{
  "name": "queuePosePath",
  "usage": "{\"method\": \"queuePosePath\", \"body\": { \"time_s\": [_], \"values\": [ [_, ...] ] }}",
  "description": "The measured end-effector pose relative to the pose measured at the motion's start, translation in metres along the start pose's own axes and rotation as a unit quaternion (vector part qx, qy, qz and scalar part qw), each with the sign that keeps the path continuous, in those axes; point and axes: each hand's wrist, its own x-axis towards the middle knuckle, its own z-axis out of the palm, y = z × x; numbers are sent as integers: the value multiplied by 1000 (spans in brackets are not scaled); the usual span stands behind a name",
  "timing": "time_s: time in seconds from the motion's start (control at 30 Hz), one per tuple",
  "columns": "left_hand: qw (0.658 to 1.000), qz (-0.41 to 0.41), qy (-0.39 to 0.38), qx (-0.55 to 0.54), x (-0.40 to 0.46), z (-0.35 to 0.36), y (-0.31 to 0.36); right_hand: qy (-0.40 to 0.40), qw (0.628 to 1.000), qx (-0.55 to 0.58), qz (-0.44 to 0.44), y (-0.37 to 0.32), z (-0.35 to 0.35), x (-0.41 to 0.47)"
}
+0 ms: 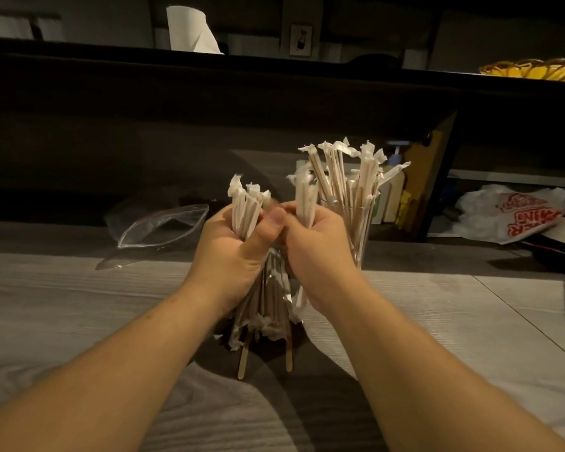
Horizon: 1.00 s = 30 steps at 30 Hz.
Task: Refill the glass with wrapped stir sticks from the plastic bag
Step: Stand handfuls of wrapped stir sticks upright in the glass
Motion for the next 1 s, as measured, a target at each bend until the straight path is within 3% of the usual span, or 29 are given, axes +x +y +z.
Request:
{"method": "queuePosePath", "body": {
  "time_s": [0.07,0.2,0.33,0.57,0.73,1.0],
  "values": [
    [1000,-1,12,4,-2,-1,0,7,999,-38,7,0,2,0],
    [990,-48,115,71,4,-1,-3,26,998,-62,13,-2,-1,-1],
    [987,-63,114,98,12,2,1,32,999,-24,36,-12,-16,1],
    [995,-48,86,11,19,13,7,129,991,-25,-13,-13,-27,0],
    [998,33,39,-47,51,48,37,159,981,-1,-108,-43,-42,21],
    [982,96,108,-123,93,96,52,219,953,51,-201,-66,-58,56]
  ]
}}
